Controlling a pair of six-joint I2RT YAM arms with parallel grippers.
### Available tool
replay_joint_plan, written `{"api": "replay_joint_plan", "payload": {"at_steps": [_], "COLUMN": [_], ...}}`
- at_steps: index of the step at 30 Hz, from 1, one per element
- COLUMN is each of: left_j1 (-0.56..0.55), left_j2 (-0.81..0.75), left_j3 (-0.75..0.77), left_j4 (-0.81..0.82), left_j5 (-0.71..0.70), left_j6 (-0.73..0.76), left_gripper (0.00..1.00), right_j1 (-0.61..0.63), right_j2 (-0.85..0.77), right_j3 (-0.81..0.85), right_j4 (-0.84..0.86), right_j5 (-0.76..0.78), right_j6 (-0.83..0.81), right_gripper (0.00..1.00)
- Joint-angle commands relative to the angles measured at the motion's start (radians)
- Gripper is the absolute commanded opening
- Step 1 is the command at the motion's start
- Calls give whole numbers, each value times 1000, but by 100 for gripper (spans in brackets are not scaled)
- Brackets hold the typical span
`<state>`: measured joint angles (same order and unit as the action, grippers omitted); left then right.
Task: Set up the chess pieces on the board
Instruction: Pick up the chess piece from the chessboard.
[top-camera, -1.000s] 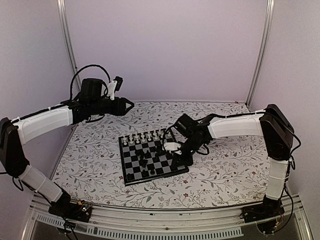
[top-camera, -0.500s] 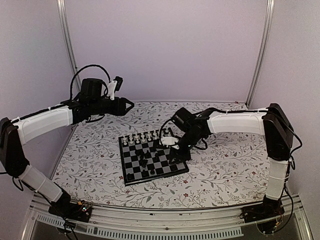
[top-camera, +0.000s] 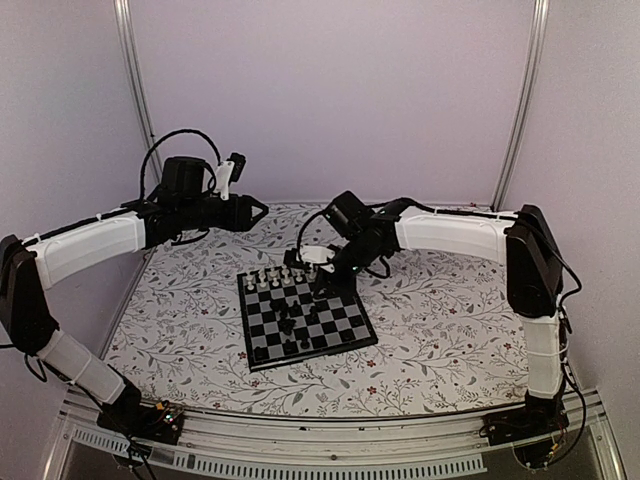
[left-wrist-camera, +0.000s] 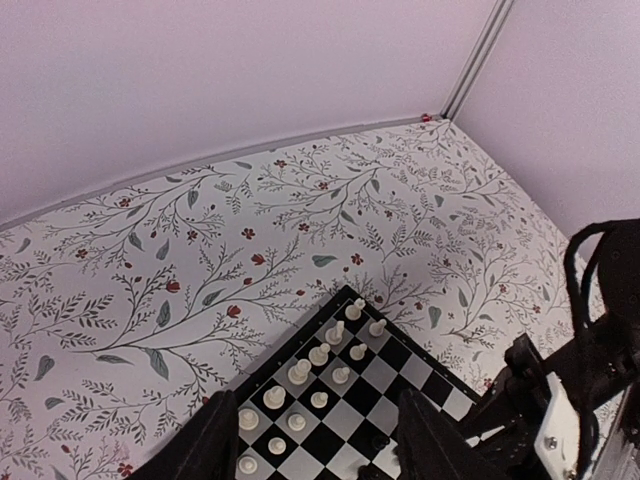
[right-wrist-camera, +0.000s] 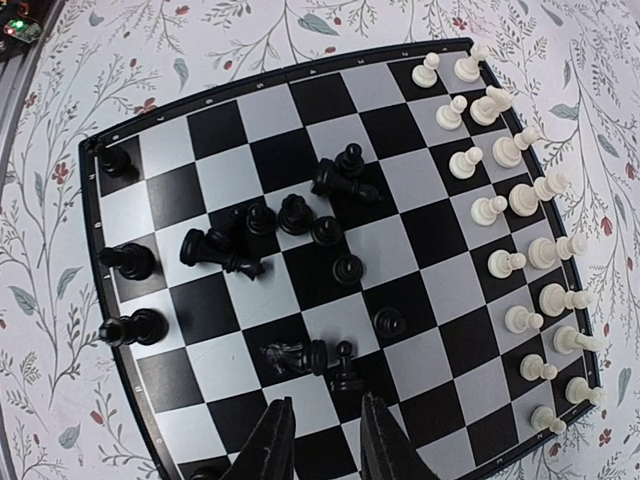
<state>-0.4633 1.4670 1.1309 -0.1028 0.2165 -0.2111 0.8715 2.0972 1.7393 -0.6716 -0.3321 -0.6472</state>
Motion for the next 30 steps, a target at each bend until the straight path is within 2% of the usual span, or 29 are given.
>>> {"api": "replay_joint_plan", "payload": {"at_steps": [1, 7, 19, 21, 28, 30], "left_j1": [13, 13, 13, 12, 14, 13], "left_j2": [-7, -14, -19, -20, -19, -19], "left_j3": [18, 20, 20, 20, 20, 20], "left_j4": [-1, 0, 0, -1, -1, -1], "left_j5": [-1, 2, 14, 16, 20, 22], "left_j6": [2, 2, -2, -3, -6, -7], "left_gripper": [56, 56, 56, 56, 56, 56], "right_j1": [7, 7, 3, 3, -1, -3], "right_j2": [86, 191, 287, 296, 294, 281], "right_j3": [94, 187, 245, 250, 250, 247], "right_j4": [12, 3, 17, 18, 18, 18], "right_j5": [27, 45, 53, 47, 34, 37], "right_j6": [41, 71, 91, 92, 105, 106], "right_gripper": [24, 28, 29, 26, 5, 3]}}
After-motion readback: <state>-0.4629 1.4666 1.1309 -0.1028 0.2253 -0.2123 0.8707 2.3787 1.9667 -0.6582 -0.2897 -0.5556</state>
